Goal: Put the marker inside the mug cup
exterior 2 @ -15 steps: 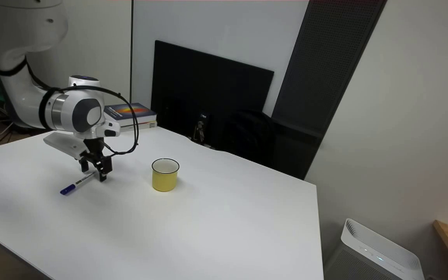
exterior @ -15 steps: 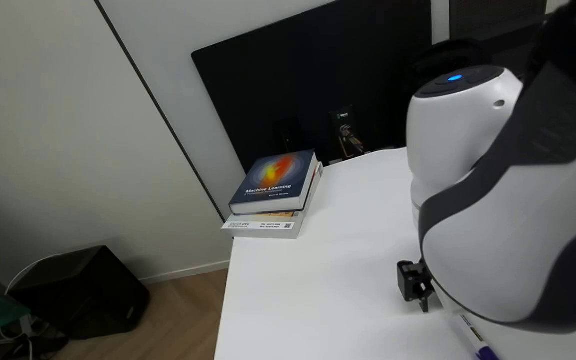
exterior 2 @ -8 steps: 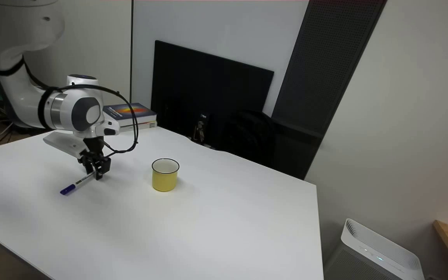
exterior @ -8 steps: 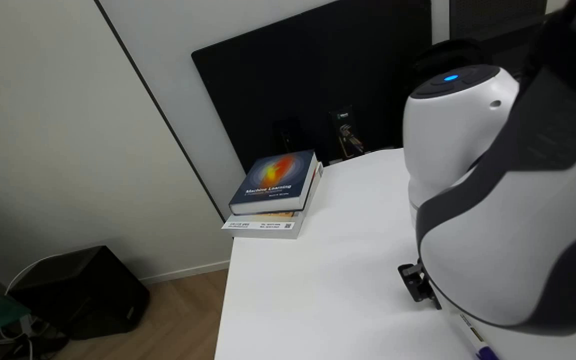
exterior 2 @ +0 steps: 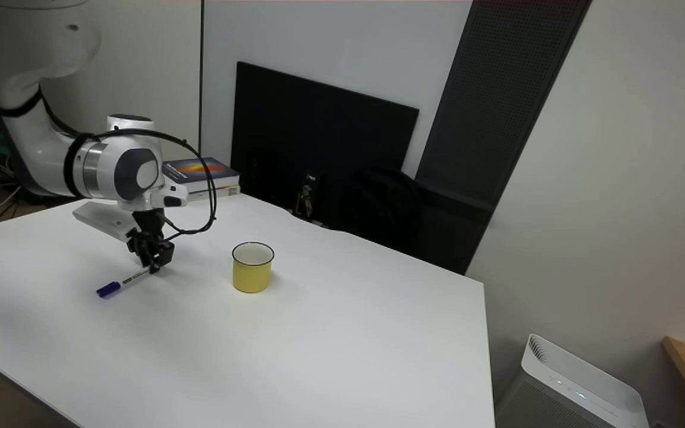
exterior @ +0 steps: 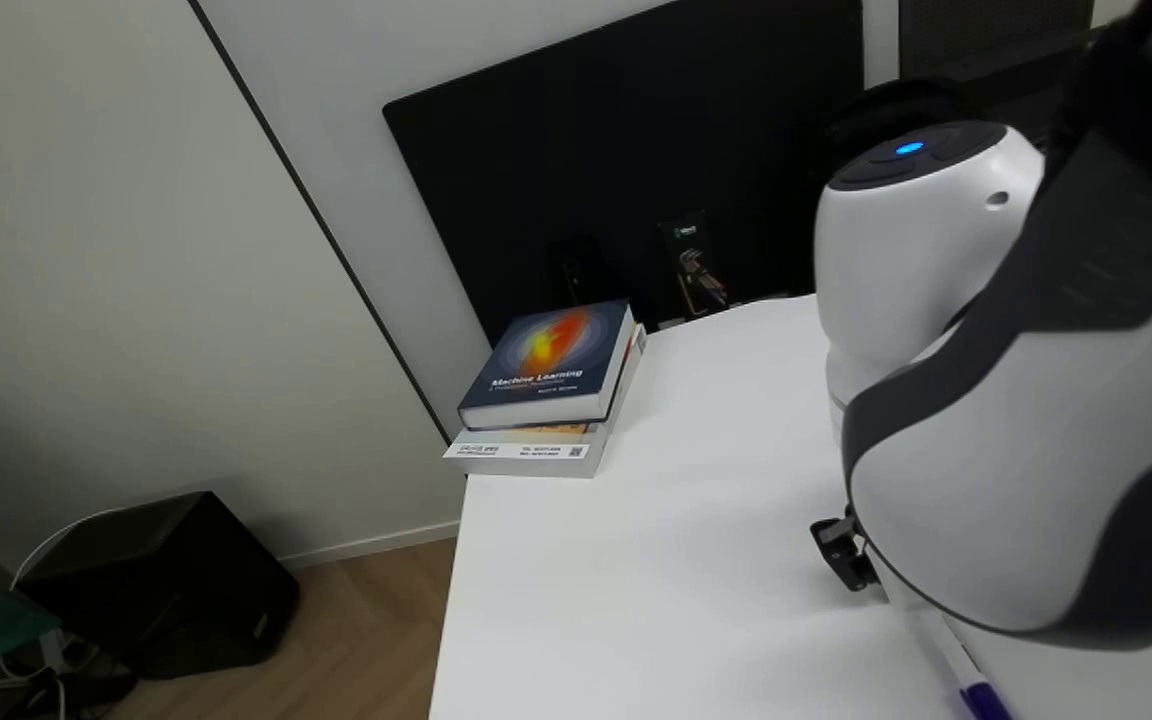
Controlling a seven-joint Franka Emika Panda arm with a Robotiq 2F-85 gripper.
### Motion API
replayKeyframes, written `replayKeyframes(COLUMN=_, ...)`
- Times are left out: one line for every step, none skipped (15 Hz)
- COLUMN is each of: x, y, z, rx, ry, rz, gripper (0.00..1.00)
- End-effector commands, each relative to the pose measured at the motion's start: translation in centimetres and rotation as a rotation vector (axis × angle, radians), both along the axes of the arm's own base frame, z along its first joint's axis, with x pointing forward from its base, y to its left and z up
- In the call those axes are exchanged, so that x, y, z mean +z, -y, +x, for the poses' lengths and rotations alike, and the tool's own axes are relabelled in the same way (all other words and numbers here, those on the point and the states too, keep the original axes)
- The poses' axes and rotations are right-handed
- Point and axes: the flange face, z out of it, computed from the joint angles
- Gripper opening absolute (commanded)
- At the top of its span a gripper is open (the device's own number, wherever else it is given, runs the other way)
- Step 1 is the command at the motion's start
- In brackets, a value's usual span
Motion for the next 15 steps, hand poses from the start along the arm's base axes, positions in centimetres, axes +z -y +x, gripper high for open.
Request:
replayKeyframes(x=1.0, y=2.1, z=1.2, rx=-0.059, ry=0.012, rz=-0.027, gripper=0.06)
replayKeyframes(x=1.7, y=3.0, z=1.8, rx=-0.065, ry=0.026, rz=-0.037, gripper=0.06)
replayKeyframes(x=2.3, y=3.8, z=2.3, rx=-0.073, ry=0.036, rz=-0.048, gripper=0.06)
replayKeyframes(x=3.1, y=4.6, z=2.9, rx=-0.081, ry=0.05, rz=-0.06, gripper=0.06)
replayKeyframes(x=3.8, y=5.4, z=3.4, rx=-0.087, ry=0.06, rz=-0.066, gripper=0.06)
replayKeyframes(x=4.6, y=6.1, z=3.9, rx=-0.093, ry=0.07, rz=-0.073, gripper=0.06)
replayKeyframes(x=5.3, y=6.6, z=4.3, rx=-0.096, ry=0.08, rz=-0.08, gripper=0.06)
replayKeyframes(x=6.2, y=7.1, z=4.7, rx=-0.1, ry=0.09, rz=-0.084, gripper=0.06)
replayKeyframes(x=6.9, y=7.4, z=5.0, rx=-0.101, ry=0.097, rz=-0.089, gripper=0.06)
replayKeyframes(x=7.8, y=7.7, z=5.3, rx=-0.101, ry=0.106, rz=-0.094, gripper=0.06)
replayKeyframes(x=8.6, y=8.0, z=5.5, rx=-0.101, ry=0.115, rz=-0.099, gripper=0.06)
replayKeyframes(x=9.4, y=8.2, z=5.8, rx=-0.101, ry=0.126, rz=-0.107, gripper=0.06)
replayKeyframes(x=10.3, y=8.6, z=6.0, rx=-0.1, ry=0.143, rz=-0.119, gripper=0.06)
replayKeyframes(x=11.2, y=9.2, z=6.3, rx=-0.099, ry=0.164, rz=-0.136, gripper=0.06)
replayKeyframes(x=12.0, y=9.6, z=6.5, rx=-0.1, ry=0.185, rz=-0.151, gripper=0.06)
